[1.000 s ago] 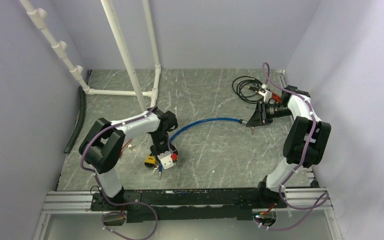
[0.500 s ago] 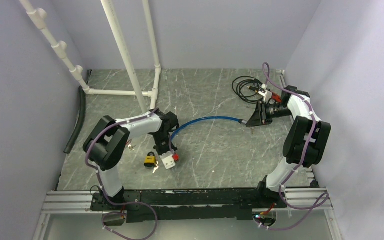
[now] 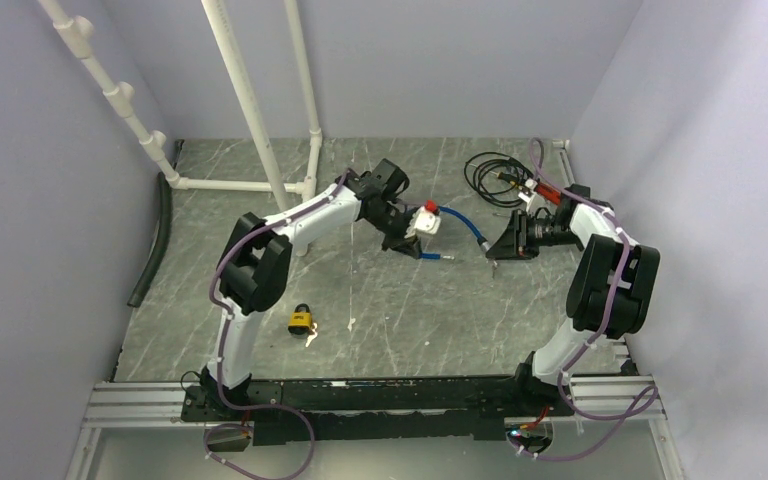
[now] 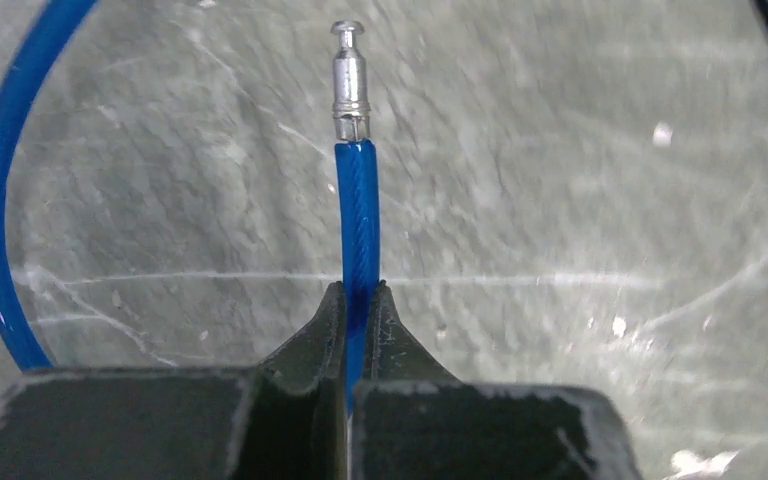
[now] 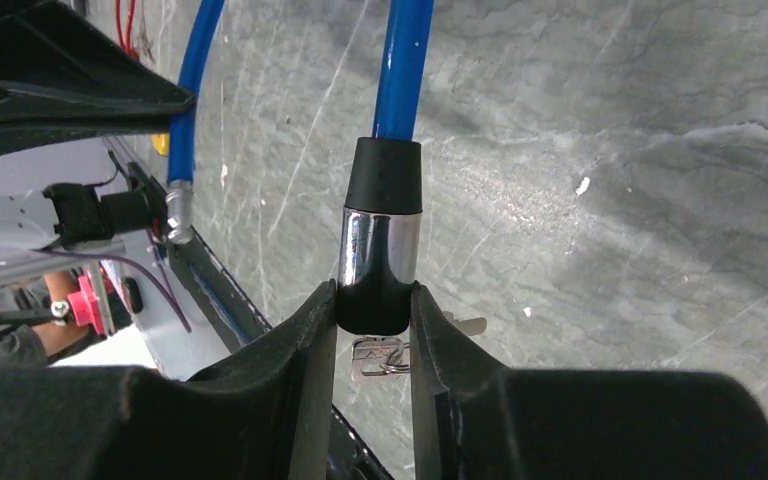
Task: Lock with the key
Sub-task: Lock the lock.
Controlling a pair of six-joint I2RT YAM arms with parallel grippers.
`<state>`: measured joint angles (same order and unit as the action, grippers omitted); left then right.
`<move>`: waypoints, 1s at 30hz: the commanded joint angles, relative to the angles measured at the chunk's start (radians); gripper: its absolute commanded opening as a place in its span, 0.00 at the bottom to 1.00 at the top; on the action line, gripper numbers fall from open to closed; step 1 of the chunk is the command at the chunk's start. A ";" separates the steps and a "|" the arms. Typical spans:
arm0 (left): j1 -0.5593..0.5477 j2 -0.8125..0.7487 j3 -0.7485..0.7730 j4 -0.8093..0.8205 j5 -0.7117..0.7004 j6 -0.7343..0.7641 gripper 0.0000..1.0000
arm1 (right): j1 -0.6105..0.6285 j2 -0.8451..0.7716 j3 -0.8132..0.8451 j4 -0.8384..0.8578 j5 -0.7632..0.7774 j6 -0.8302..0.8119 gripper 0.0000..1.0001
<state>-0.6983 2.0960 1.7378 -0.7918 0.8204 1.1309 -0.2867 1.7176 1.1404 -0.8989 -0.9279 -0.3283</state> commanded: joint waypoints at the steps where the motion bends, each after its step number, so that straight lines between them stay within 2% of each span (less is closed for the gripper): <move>1: -0.014 0.041 0.078 0.199 0.076 -0.576 0.00 | -0.001 -0.041 -0.032 0.126 -0.068 0.107 0.00; 4: -0.027 0.078 0.094 0.251 0.047 -0.740 0.00 | -0.002 -0.039 -0.049 0.160 -0.063 0.130 0.00; 7: -0.044 0.101 0.097 0.285 -0.004 -0.803 0.00 | -0.002 -0.026 -0.055 0.173 -0.065 0.142 0.00; 12: -0.053 0.150 0.132 0.280 -0.045 -0.842 0.00 | 0.000 0.002 -0.041 0.174 -0.081 0.152 0.00; 22: -0.058 0.151 0.114 0.435 -0.010 -1.001 0.00 | -0.001 0.022 -0.036 0.161 -0.105 0.157 0.00; 30: -0.061 0.164 0.124 0.425 -0.004 -0.999 0.00 | -0.001 0.021 -0.040 0.160 -0.119 0.164 0.00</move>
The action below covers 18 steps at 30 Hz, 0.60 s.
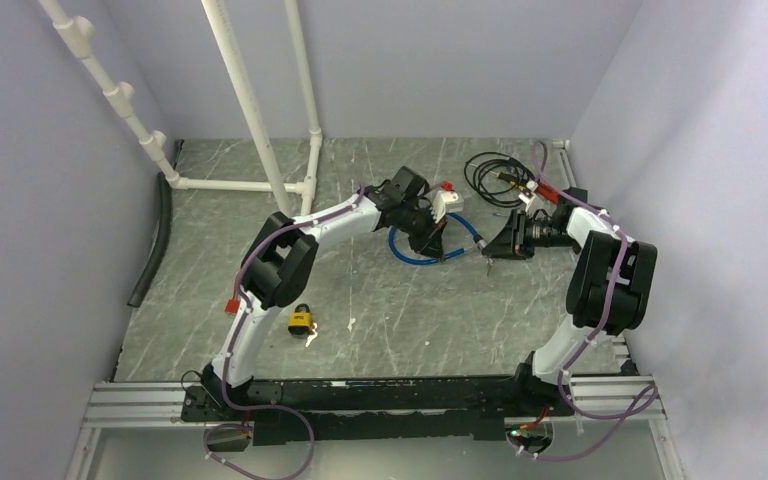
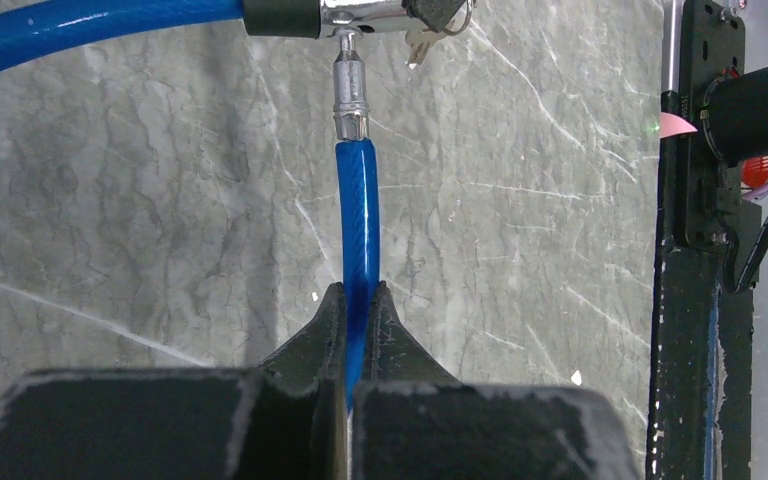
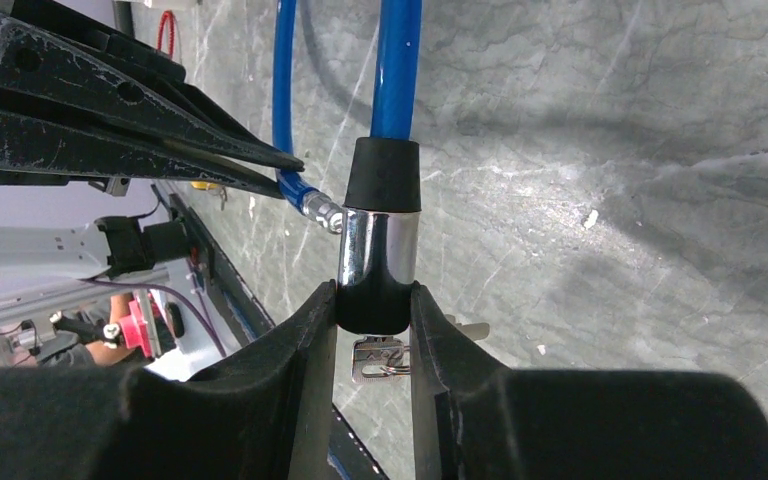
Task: Lock with the key
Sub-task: Lock the lock.
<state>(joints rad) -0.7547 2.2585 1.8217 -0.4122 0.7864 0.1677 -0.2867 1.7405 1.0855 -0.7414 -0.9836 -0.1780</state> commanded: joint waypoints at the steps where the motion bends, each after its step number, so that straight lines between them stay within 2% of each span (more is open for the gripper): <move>1: -0.006 0.001 0.040 0.046 0.033 -0.036 0.00 | -0.002 -0.001 0.014 0.006 -0.066 0.020 0.00; 18: -0.021 0.017 0.055 0.027 0.029 -0.026 0.00 | -0.009 0.012 0.041 -0.041 -0.116 0.003 0.00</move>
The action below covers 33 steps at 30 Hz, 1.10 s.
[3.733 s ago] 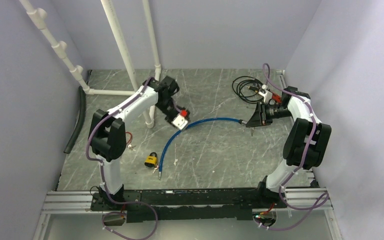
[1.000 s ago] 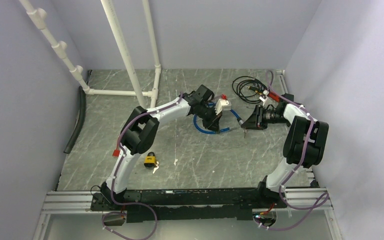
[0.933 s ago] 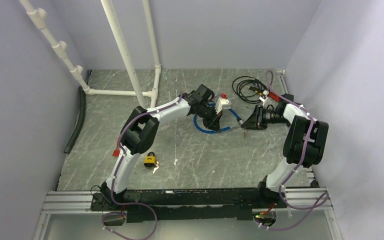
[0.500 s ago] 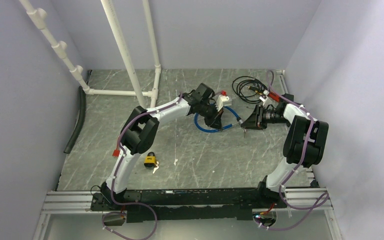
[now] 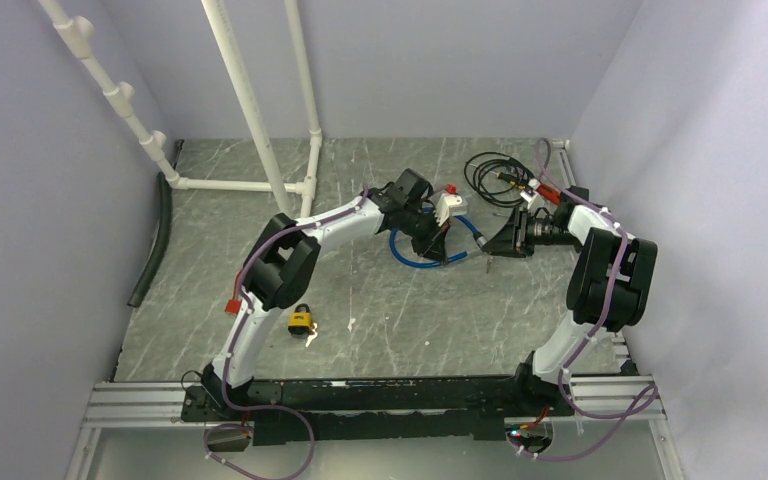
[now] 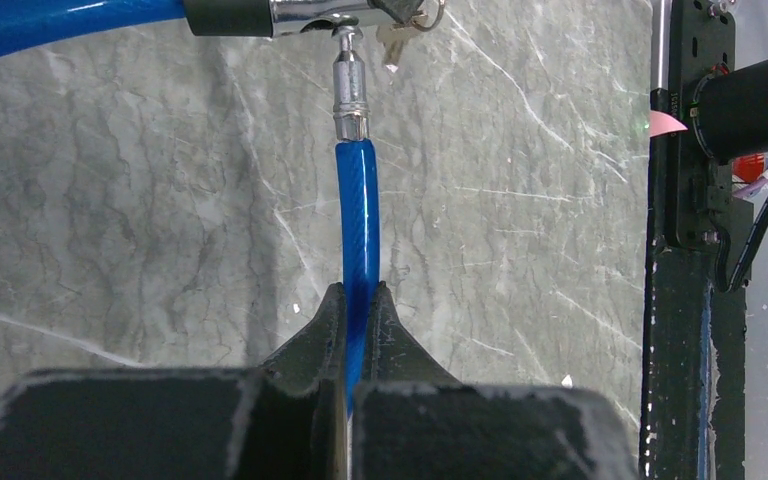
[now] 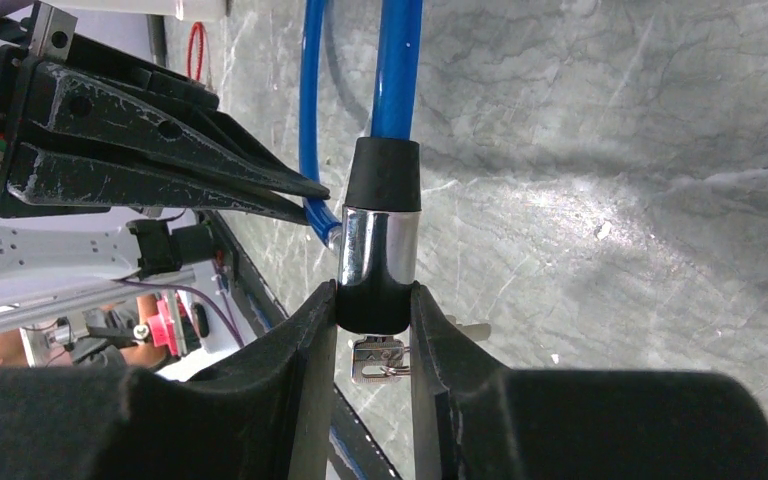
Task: Lock with the key
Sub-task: Lock the lock.
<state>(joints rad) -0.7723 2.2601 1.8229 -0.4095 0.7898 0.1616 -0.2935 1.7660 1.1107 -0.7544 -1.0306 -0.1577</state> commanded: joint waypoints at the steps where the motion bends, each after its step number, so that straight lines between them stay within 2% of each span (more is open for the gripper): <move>1: -0.003 0.015 0.053 0.026 0.021 -0.023 0.00 | -0.003 -0.013 0.015 -0.033 -0.072 -0.022 0.00; 14: 0.016 -0.004 0.031 0.079 0.017 -0.062 0.00 | -0.004 0.005 0.016 -0.131 -0.070 -0.127 0.00; 21: 0.013 -0.007 0.024 0.121 0.034 -0.099 0.00 | 0.002 0.010 0.012 -0.098 -0.078 -0.094 0.00; 27: 0.005 0.013 0.030 0.219 0.032 -0.153 0.00 | 0.054 -0.006 -0.011 0.002 -0.075 -0.006 0.00; 33: -0.003 0.035 0.027 0.381 -0.001 -0.228 0.00 | 0.094 0.022 -0.018 0.007 -0.022 -0.034 0.00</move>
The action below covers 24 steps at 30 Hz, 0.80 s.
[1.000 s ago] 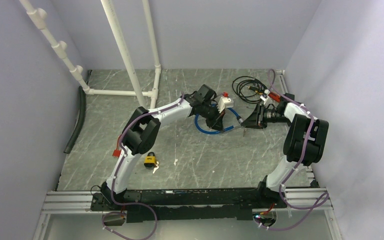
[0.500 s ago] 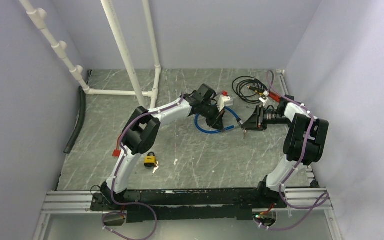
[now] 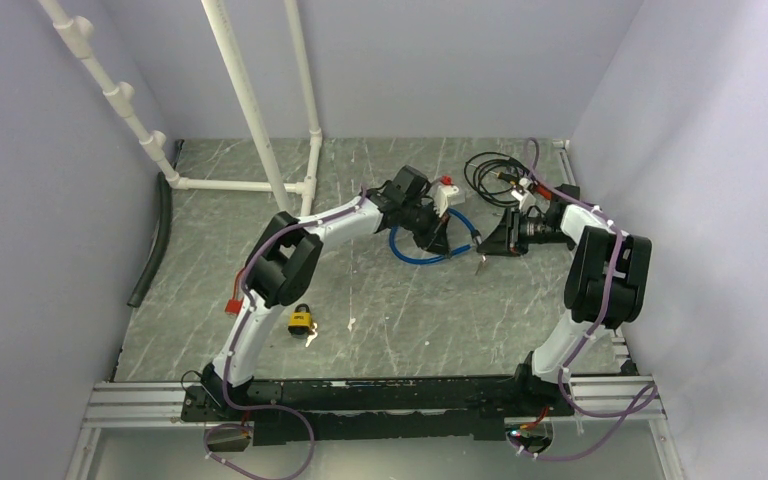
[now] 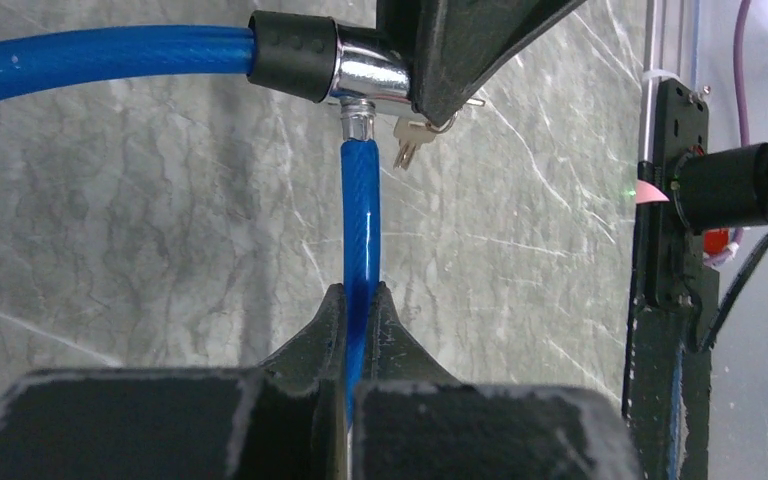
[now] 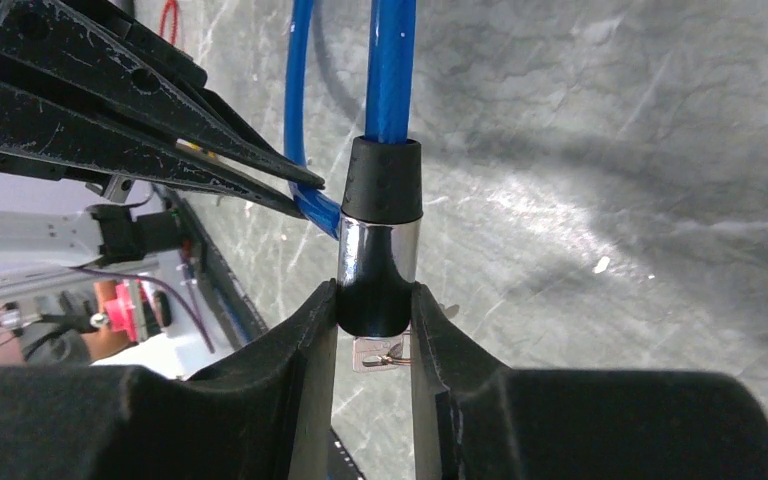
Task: Lock with the key
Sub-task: Lock the lock.
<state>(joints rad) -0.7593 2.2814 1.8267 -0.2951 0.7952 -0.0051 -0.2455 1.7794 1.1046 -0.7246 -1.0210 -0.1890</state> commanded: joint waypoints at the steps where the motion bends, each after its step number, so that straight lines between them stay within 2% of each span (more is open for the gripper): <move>1: -0.021 0.027 0.031 0.269 -0.014 -0.052 0.00 | 0.048 0.018 -0.004 -0.029 -0.027 -0.009 0.00; 6: -0.045 0.083 0.050 0.284 -0.049 -0.019 0.00 | 0.059 0.036 0.032 -0.035 0.044 -0.039 0.00; 9: -0.073 0.061 -0.016 0.348 -0.101 0.080 0.00 | 0.061 0.012 0.044 -0.046 0.052 -0.061 0.00; 13: -0.099 -0.039 -0.204 0.611 -0.198 0.143 0.00 | 0.063 -0.089 0.039 -0.046 0.031 -0.085 0.00; 19: -0.105 -0.124 -0.286 0.874 -0.247 0.272 0.00 | 0.067 -0.234 0.029 -0.051 0.047 -0.126 0.00; 24: -0.106 -0.114 -0.344 1.089 -0.282 0.296 0.00 | 0.153 -0.326 0.034 -0.005 0.169 -0.104 0.00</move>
<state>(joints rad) -0.8444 2.2147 1.4971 0.4156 0.5755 0.2146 -0.2016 1.5135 1.1225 -0.6804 -0.7971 -0.3149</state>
